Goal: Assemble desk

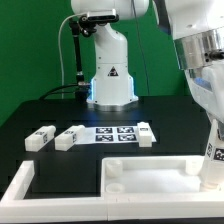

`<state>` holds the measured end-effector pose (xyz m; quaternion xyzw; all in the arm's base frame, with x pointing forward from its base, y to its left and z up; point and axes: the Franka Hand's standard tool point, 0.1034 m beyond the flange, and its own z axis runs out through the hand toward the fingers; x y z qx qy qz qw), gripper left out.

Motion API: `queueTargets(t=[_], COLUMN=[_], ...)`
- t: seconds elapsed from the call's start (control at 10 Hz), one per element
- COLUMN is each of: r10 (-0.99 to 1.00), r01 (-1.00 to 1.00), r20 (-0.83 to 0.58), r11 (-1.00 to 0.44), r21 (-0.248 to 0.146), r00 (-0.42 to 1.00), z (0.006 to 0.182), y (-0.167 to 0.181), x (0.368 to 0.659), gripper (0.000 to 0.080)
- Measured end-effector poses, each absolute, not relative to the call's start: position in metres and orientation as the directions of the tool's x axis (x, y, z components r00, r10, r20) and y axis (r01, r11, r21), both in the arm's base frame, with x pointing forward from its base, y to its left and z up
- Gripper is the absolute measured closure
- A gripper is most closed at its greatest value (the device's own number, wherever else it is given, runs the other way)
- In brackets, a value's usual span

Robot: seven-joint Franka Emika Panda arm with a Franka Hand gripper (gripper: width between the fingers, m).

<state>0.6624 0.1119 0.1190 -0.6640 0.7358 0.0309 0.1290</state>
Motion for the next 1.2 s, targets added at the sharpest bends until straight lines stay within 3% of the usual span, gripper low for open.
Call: queueTargets(t=[0.1, 0.3, 0.5, 0.8, 0.9, 1.2], r10=[-0.976, -0.947, -0.857, -0.748, -0.643, -0.411], r01=[-0.990, -0.957, -0.859, -0.746, -0.639, -0.404], r20=[-0.218, -0.178, -0.128, -0.086, -0.056, 0.001], r11=[0.036, -0.240, -0.472, -0.631, -0.743, -0.898], r21=[-0.138, -0.163, -0.196, -0.212, -0.199, -0.174], r00=[-0.005, 0.268, 0.500, 0.658, 0.764, 0.912], z=[0.119, 0.122, 0.116, 0.116, 0.120, 0.111], y=[0.112, 0.107, 0.113, 0.112, 0.114, 0.125], x=[0.662, 0.666, 0.663, 0.664, 0.666, 0.663], gripper=[0.0499, 0.0191, 0.0162, 0.0150, 0.0150, 0.0150])
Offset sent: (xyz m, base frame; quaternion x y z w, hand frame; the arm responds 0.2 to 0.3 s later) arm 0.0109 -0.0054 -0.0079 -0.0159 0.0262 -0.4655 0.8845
